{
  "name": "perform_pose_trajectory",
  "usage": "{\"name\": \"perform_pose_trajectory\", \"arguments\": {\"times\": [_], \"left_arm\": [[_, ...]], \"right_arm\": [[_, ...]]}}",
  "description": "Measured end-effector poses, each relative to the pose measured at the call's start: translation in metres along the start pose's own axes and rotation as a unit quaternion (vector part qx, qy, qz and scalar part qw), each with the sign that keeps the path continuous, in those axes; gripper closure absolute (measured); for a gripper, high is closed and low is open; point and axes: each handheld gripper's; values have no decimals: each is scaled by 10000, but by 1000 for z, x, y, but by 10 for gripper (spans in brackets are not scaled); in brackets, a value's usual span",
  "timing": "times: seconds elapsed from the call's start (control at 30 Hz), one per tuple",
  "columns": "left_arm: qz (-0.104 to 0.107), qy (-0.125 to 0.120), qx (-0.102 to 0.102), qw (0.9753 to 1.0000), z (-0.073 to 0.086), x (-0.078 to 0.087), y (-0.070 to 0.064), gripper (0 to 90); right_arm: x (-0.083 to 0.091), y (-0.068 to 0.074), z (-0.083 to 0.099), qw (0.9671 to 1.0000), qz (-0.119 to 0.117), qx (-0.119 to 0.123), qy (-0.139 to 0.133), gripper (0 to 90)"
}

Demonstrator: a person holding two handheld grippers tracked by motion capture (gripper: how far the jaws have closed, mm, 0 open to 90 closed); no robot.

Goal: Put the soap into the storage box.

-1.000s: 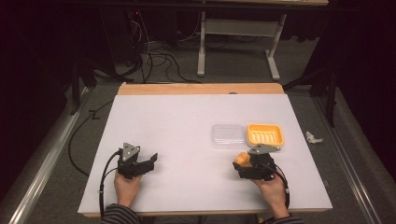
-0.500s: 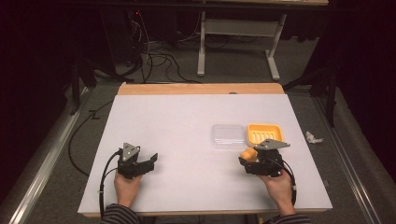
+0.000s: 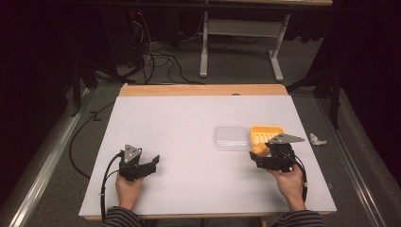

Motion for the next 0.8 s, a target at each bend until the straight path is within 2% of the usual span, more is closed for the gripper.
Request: {"name": "perform_pose_trajectory", "arguments": {"times": [0.2, 0.8], "left_arm": [[-18, 3, -9, 10000, 0, 0, 0, 229], [6, -21, 9, 10000, 0, 0, 0, 225]], "right_arm": [[5, -12, -6, 9998, 177, -22, -11, 278], [15, -36, -22, 9990, 409, -196, 11, 279]]}}
Point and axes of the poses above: each handheld gripper's, and its own axes: x roughly backward along the jaws, z roughly out of its underside, y roughly to its left, and after that the axes turned 8 degrees about y, right-handed
